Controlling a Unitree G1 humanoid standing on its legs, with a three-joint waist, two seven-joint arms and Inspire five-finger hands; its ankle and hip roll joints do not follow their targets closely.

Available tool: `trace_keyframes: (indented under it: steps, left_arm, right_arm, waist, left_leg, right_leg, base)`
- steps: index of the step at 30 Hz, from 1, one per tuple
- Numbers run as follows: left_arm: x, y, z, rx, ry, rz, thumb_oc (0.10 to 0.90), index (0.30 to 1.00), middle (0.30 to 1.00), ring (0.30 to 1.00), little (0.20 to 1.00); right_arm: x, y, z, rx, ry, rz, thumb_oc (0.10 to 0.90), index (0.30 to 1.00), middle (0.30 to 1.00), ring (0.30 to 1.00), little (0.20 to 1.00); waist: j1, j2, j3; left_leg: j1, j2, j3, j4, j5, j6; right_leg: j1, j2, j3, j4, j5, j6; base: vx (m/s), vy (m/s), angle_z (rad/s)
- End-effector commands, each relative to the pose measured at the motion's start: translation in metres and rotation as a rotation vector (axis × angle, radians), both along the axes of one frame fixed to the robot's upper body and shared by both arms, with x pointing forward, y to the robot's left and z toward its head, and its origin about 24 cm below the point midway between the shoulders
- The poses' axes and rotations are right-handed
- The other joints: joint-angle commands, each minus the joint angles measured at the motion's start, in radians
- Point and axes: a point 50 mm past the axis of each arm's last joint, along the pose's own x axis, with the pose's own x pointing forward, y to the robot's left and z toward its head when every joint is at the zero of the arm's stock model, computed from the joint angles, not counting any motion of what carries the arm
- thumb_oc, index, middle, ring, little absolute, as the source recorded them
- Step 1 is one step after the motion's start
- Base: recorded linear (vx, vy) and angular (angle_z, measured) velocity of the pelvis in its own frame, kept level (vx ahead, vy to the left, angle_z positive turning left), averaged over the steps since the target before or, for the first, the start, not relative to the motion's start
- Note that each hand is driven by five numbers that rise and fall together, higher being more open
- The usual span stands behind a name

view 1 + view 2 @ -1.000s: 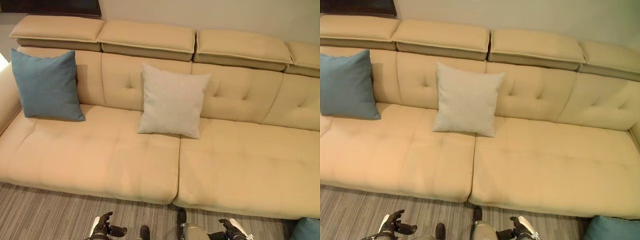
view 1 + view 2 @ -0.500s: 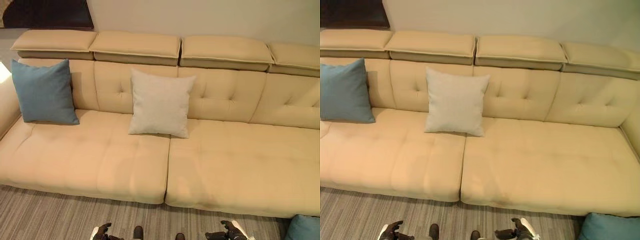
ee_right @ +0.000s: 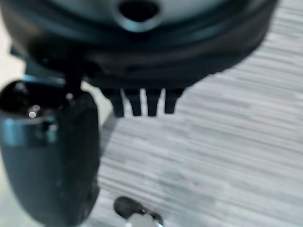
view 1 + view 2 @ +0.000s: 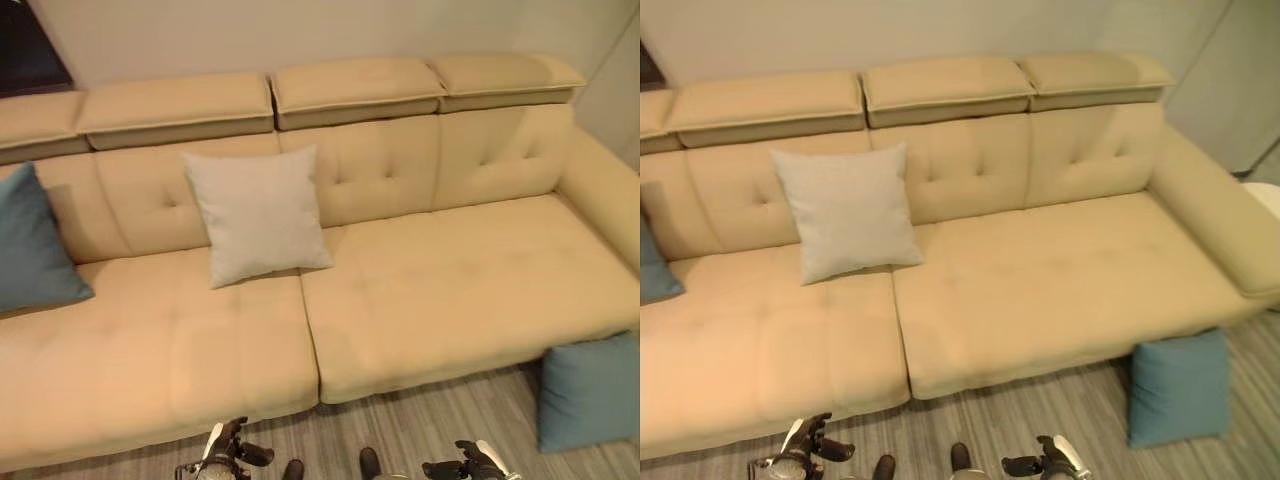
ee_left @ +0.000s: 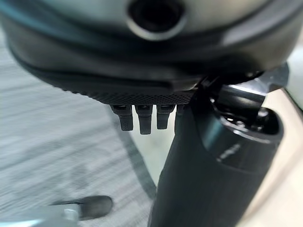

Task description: Pick up all the scattered cushions and arrange them neatly on the sofa.

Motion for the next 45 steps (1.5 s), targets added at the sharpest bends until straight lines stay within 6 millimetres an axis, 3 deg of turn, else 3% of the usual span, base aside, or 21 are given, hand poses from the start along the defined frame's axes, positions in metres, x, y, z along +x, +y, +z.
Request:
trace_keyframes:
  steps: [1, 2, 3, 4, 5, 7, 10, 12, 13, 17, 20, 22, 26, 34, 38, 43, 44, 45]
  left_arm:
    - [0.016, 0.005, 0.009, 0.016, -0.078, -0.017, 0.800, 0.900, 0.900, 0.900, 0.900]
    - [0.016, 0.005, 0.009, 0.016, -0.079, -0.017, 0.800, 0.900, 0.900, 0.900, 0.900]
    - [0.016, 0.010, 0.009, 0.030, -0.072, -0.021, 0.800, 0.900, 0.900, 0.900, 0.900]
    - [0.016, 0.010, 0.009, 0.031, -0.072, -0.021, 0.800, 0.900, 0.900, 0.900, 0.900]
    - [0.012, 0.012, 0.008, 0.032, -0.059, -0.014, 0.800, 0.900, 0.900, 0.900, 0.900]
    - [-0.001, 0.019, 0.004, 0.034, -0.019, 0.018, 0.800, 0.900, 0.900, 0.900, 0.900]
    - [-0.008, 0.022, 0.001, 0.036, 0.004, 0.040, 0.800, 0.900, 0.900, 0.900, 0.900]
    - [-0.016, 0.022, -0.001, 0.032, 0.024, 0.048, 0.800, 0.900, 0.900, 0.900, 0.900]
    - [-0.019, 0.022, -0.002, 0.034, 0.029, 0.053, 0.800, 0.900, 0.900, 0.900, 0.900]
    - [-0.012, 0.022, 0.001, 0.032, 0.002, 0.064, 0.800, 0.900, 0.900, 0.900, 0.900]
    - [-0.003, 0.011, 0.002, 0.019, -0.028, 0.024, 0.800, 0.900, 0.900, 0.900, 0.900]
    - [0.000, 0.003, 0.002, -0.002, -0.035, 0.023, 0.800, 0.900, 0.900, 0.900, 0.900]
    - [-0.002, -0.006, -0.001, -0.015, -0.019, 0.003, 0.800, 0.900, 0.900, 0.900, 0.900]
    - [0.000, -0.013, -0.001, -0.026, -0.016, -0.028, 0.800, 0.900, 0.900, 0.900, 0.900]
    - [0.001, -0.012, 0.000, -0.028, -0.021, -0.028, 0.800, 0.900, 0.900, 0.900, 0.900]
    - [0.002, -0.005, 0.001, -0.011, -0.018, -0.018, 0.800, 0.900, 0.900, 0.900, 0.900]
    - [0.004, -0.003, 0.002, -0.008, -0.025, -0.011, 0.800, 0.900, 0.900, 0.900, 0.900]
    - [0.010, 0.001, 0.006, -0.003, -0.052, -0.006, 0.800, 0.900, 0.900, 0.900, 0.900]
  right_arm:
    - [0.016, -0.020, 0.011, -0.067, -0.052, -0.011, 0.800, 0.900, 0.900, 0.900, 0.900]
    - [0.016, -0.020, 0.011, -0.067, -0.052, -0.011, 0.800, 0.900, 0.900, 0.900, 0.900]
    - [0.013, -0.021, 0.011, -0.078, -0.038, 0.004, 0.800, 0.900, 0.900, 0.900, 0.900]
    - [0.013, -0.021, 0.011, -0.078, -0.038, 0.004, 0.800, 0.900, 0.900, 0.900, 0.900]
    - [0.009, -0.021, 0.009, -0.080, -0.024, 0.011, 0.800, 0.900, 0.900, 0.900, 0.900]
    - [-0.004, -0.028, 0.007, -0.081, 0.004, -0.023, 0.800, 0.900, 0.900, 0.900, 0.900]
    - [-0.013, -0.032, 0.006, -0.087, 0.030, -0.040, 0.800, 0.900, 0.900, 0.900, 0.900]
    - [-0.017, -0.034, 0.005, -0.092, 0.041, -0.040, 0.800, 0.900, 0.900, 0.900, 0.900]
    - [-0.015, -0.034, 0.006, -0.095, 0.035, -0.036, 0.800, 0.900, 0.900, 0.900, 0.900]
    - [-0.005, -0.031, 0.008, -0.096, 0.010, -0.012, 0.800, 0.900, 0.900, 0.900, 0.900]
    - [0.000, -0.031, 0.010, -0.084, -0.030, -0.039, 0.800, 0.900, 0.900, 0.900, 0.900]
    - [-0.008, -0.033, 0.008, -0.074, -0.030, -0.100, 0.800, 0.900, 0.900, 0.900, 0.900]
    - [-0.016, -0.039, 0.008, -0.091, -0.016, -0.142, 0.800, 0.900, 0.900, 0.900, 0.900]
    - [-0.026, -0.046, 0.008, -0.099, 0.005, -0.206, 0.800, 0.900, 0.900, 0.900, 0.900]
    - [-0.027, -0.045, 0.007, -0.097, 0.012, -0.199, 0.800, 0.900, 0.900, 0.900, 0.900]
    - [-0.024, -0.034, 0.004, -0.060, 0.014, -0.200, 0.800, 0.900, 0.900, 0.900, 0.900]
    - [-0.021, -0.033, 0.004, -0.052, 0.005, -0.199, 0.800, 0.900, 0.900, 0.900, 0.900]
    - [-0.010, -0.031, 0.006, -0.042, -0.022, -0.181, 0.800, 0.900, 0.900, 0.900, 0.900]
  waist:
    - [0.006, 0.032, 0.035]
    - [0.007, 0.032, 0.035]
    - [0.032, 0.049, 0.055]
    - [0.031, 0.048, 0.053]
    - [0.041, 0.053, 0.057]
    - [0.054, 0.062, 0.050]
    - [0.080, 0.070, 0.033]
    - [0.115, 0.067, 0.014]
    - [0.137, 0.050, 0.006]
    - [0.138, 0.045, 0.002]
    - [0.105, 0.053, 0.023]
    - [0.084, 0.060, 0.039]
    - [0.079, 0.056, 0.051]
    - [0.059, 0.069, 0.026]
    - [0.064, 0.069, 0.021]
    - [0.081, 0.062, 0.003]
    - [0.082, 0.063, 0.009]
    - [0.067, 0.072, 0.033]
  left_leg:
    - [-0.005, 0.006, -0.029, -0.022, -0.078, -0.002]
    - [-0.004, 0.006, -0.028, -0.023, -0.079, -0.002]
    - [-0.017, 0.032, 0.031, -0.029, -0.062, 0.001]
    - [-0.020, 0.030, 0.030, -0.030, -0.059, 0.001]
    - [-0.024, 0.040, 0.055, -0.033, -0.051, 0.003]
    - [-0.022, 0.061, 0.095, -0.045, -0.034, 0.018]
    - [-0.033, 0.077, 0.131, -0.050, -0.023, 0.022]
    - [-0.045, 0.088, 0.166, -0.049, -0.017, 0.019]
    - [-0.056, 0.094, 0.201, -0.043, -0.012, 0.012]
    - [-0.068, 0.119, 0.228, -0.040, 0.000, -0.006]
    - [-0.075, 0.150, 0.224, -0.029, 0.024, -0.038]
    - [-0.078, 0.167, 0.214, -0.002, 0.028, -0.055]
    - [-0.082, 0.111, 0.123, 0.034, -0.001, -0.056]
    - [-0.062, 0.038, 0.146, 0.015, -0.033, -0.028]
    - [-0.051, 0.033, 0.145, 0.020, -0.046, -0.022]
    - [-0.009, 0.050, 0.169, 0.004, -0.079, 0.015]
    - [-0.001, 0.053, 0.168, -0.001, -0.082, 0.027]
    - [0.011, 0.065, 0.166, 0.003, -0.087, 0.044]
  right_leg:
    - [-0.050, 0.025, -0.114, -0.045, 0.011, 0.071]
    - [-0.050, 0.025, -0.113, -0.044, 0.010, 0.071]
    - [-0.055, -0.010, -0.284, 0.011, -0.044, 0.045]
    - [-0.057, -0.012, -0.285, 0.010, -0.043, 0.045]
    - [-0.032, -0.031, -0.353, 0.043, -0.078, 0.031]
    - [0.024, -0.029, -0.359, 0.157, -0.142, 0.006]
    - [0.084, -0.049, -0.395, 0.195, -0.176, 0.001]
    - [0.153, -0.082, -0.452, 0.183, -0.180, 0.004]
    - [0.197, -0.085, -0.477, 0.121, -0.181, 0.011]
    - [0.208, -0.047, -0.439, 0.026, -0.193, 0.013]
    - [0.219, 0.006, -0.390, -0.057, -0.187, -0.016]
    - [0.229, 0.028, -0.380, -0.090, -0.181, -0.031]
    - [0.228, 0.036, -0.359, -0.091, -0.171, -0.037]
    - [0.219, 0.057, -0.316, -0.072, -0.174, -0.032]
    - [0.225, 0.061, -0.304, -0.063, -0.184, -0.032]
    - [0.185, 0.054, -0.293, 0.104, -0.207, -0.004]
    - [0.140, 0.046, -0.295, 0.195, -0.184, 0.022]
    - [0.061, 0.039, -0.297, 0.353, -0.123, 0.071]
  base:
    - [-0.16, 0.100, -1.67]
    - [-0.26, 0.122, -1.34]
    - [-0.19, 0.072, -0.60]
    - [-0.27, 0.096, -1.08]
    - [-0.17, 0.043, -1.03]
    - [-0.27, 0.033, -0.82]
    - [-0.17, -0.032, -0.67]
    - [-0.21, -0.138, -0.77]
    - [-0.16, -0.153, -0.77]
    - [-0.14, -0.222, -0.87]
    - [-0.15, -0.262, -0.65]
    - [-0.13, -0.219, -0.14]
    - [-0.02, -0.103, -0.22]
    - [0.08, -0.002, -0.25]
    - [0.13, 0.038, -0.44]
    - [0.18, 0.086, -0.42]
    - [0.14, 0.102, -0.77]
    - [0.09, 0.090, -0.66]
